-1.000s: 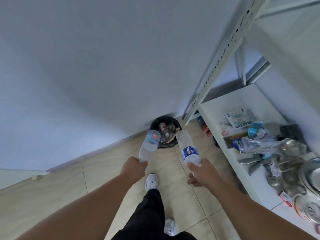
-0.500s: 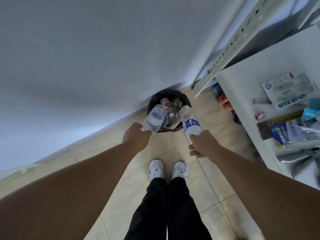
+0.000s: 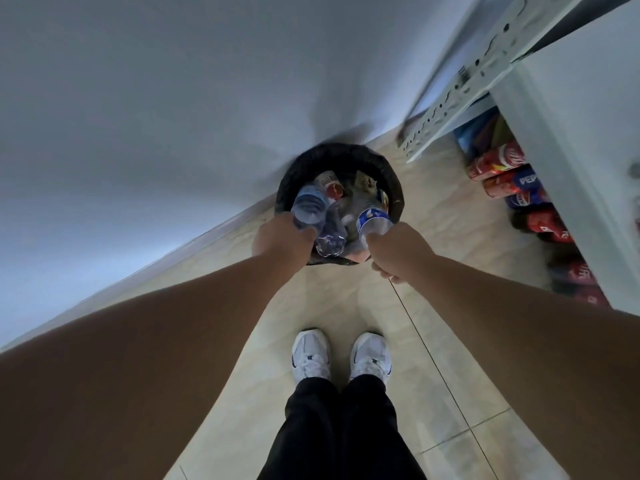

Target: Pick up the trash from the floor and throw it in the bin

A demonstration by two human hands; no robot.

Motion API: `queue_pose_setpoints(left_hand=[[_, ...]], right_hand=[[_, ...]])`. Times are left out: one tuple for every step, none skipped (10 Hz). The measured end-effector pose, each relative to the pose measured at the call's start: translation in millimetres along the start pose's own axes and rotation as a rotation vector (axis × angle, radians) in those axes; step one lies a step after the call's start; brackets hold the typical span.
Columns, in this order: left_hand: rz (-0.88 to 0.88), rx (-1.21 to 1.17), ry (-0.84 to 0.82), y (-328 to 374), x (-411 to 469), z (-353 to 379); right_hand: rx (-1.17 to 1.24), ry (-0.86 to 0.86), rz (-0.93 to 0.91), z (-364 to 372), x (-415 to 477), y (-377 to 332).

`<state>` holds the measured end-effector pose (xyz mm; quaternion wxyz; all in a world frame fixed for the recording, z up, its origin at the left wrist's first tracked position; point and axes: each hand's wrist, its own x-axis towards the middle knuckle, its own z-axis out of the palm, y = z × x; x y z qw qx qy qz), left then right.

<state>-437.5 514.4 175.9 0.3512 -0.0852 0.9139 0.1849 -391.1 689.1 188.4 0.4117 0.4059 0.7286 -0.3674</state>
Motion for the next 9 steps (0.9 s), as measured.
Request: queue_pose_setpoints(left_hand=[[-0.018,0.025,0.006,-4.1,25.9,15.4],[0.022,0.1,-0.015,-8.8,47.0,30.6],[0.028,0.124,-0.018,-11.8,60.4,45.5],[0.05,0.118,-0.005,-11.8,69.5,58.9],[0.064,0.15,0.006,-7.1,74.0,60.4],[0.041,0.142,-0.026,-5.6,67.7,52.5],[0.048,0.132,-0.072,-2.7,50.5,37.2],[0.088,0.151,-0.104,5.3,28.0,14.2],[0.143,0.218,-0.093,20.2,5.4,-21.0]], right_hand=[[-0.075,-0.024,-0.086,6.3,26.2,-2.5],[-0.112,0.031,-0.14,16.2,44.6,-5.8],[-0.111,0.053,-0.182,23.4,62.0,-9.5],[-0.188,-0.011,-0.165,27.1,78.0,-12.5],[-0.403,-0.023,-0.164,25.4,86.5,-13.4],[-0.108,-0.005,-0.146,21.1,84.2,-8.5],[-0.04,-0.002,-0.055,16.5,68.5,-4.3],[-0.156,0.057,-0.172,1.8,38.6,-3.4],[-0.358,0.114,-0.214,-22.6,3.1,-6.2]])
